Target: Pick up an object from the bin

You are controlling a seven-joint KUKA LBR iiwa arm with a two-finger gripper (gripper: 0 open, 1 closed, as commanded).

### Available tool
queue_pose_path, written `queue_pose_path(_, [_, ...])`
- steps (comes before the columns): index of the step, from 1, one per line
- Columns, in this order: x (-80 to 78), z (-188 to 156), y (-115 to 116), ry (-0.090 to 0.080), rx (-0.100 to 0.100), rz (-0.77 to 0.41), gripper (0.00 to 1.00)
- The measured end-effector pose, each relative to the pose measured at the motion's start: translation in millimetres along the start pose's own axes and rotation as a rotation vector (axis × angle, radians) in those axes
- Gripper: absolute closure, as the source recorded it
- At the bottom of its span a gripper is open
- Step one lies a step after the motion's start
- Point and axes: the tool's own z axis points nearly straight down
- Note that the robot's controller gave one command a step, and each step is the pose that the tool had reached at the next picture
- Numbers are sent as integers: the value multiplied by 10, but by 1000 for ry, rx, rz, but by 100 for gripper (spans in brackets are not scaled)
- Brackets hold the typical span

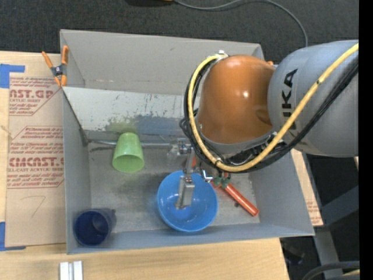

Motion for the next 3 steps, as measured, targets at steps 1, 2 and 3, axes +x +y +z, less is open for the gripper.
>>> queue_pose_path(1, [0, 2, 0, 0, 0, 0, 0])
queue_pose_path(2, [13, 408, 49, 2, 0, -13, 0])
queue_pose_path(3, [-146, 691, 112, -4, -2, 1, 0])
